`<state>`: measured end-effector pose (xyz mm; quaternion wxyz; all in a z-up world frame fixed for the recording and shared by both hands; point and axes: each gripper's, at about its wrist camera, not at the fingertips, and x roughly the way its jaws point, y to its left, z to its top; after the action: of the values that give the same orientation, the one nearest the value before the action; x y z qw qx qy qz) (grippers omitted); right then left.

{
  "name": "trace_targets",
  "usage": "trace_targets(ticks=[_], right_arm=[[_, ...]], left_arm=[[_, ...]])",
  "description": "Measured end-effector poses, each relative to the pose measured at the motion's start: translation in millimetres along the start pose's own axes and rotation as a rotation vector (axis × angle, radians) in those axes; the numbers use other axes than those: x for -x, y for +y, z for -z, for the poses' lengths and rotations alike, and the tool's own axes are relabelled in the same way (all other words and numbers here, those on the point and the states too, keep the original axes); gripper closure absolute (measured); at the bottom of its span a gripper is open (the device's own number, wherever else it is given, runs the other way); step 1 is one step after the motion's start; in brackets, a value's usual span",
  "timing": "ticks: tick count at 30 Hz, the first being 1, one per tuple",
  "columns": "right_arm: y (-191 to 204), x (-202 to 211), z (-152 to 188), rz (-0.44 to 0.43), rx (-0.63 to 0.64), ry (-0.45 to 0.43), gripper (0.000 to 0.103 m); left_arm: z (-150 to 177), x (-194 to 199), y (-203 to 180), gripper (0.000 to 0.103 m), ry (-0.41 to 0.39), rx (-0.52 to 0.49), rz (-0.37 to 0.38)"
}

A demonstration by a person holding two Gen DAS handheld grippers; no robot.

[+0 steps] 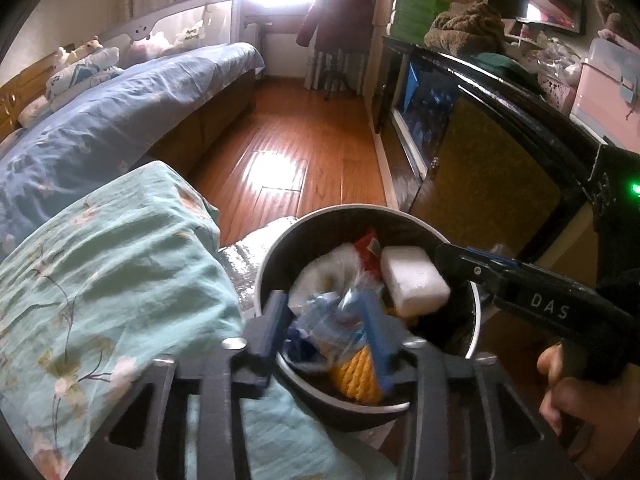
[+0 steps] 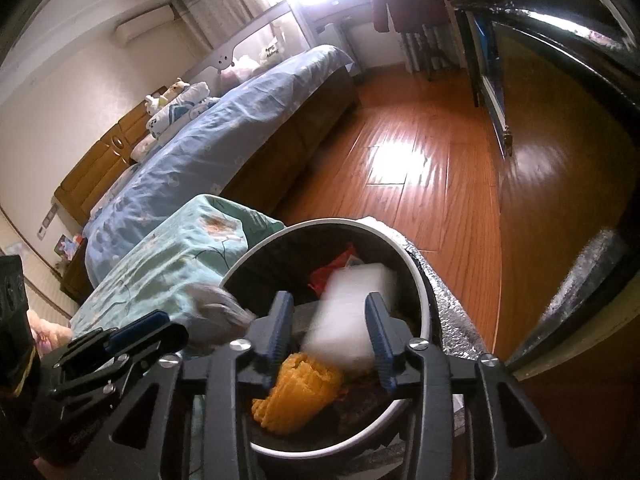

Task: Collect trash

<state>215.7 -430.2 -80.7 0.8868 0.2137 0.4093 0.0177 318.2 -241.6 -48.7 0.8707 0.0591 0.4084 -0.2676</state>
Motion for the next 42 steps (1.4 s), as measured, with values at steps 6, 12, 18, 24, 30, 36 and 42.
trace_targets(ticks=[6, 12, 18, 24, 30, 36, 42], right_arm=[[4.3, 12.1, 2.3, -0.016, -0.009, -0.014, 0.049], [23.9, 30.6, 10.1, -0.041, 0.024, -0.038, 0.023], [50.0, 46.2, 34.0, -0.062, 0.057, -0.061, 0.011], [79.2, 50.7, 61.6, -0.085, 0.1, -0.048, 0.01], [111.8, 60.9, 81.9, -0.077, 0.179, -0.114, 0.01], [133.8, 68.7, 81.9, -0.064, 0.228, -0.175, 0.005], [166.1, 84.9, 71.7, -0.047, 0.306, -0.267, 0.002]], left_arm=[[8.3, 18.1, 6.8, 0.052, -0.025, 0.013, -0.002], [31.4, 51.1, 21.1, 0.042, -0.071, 0.065, -0.007], [69.3, 92.4, 41.8, 0.032, -0.133, 0.145, -0.033], [109.1, 132.7, 57.3, 0.024, -0.184, 0.199, -0.089], [139.5, 169.6, 67.3, 0.022, -0.216, 0.222, -0.141], [154.2, 200.1, 68.3, 0.02, -0.279, 0.207, -0.231], [158.1, 234.3, 68.4, 0.019, -0.377, 0.205, -0.337]])
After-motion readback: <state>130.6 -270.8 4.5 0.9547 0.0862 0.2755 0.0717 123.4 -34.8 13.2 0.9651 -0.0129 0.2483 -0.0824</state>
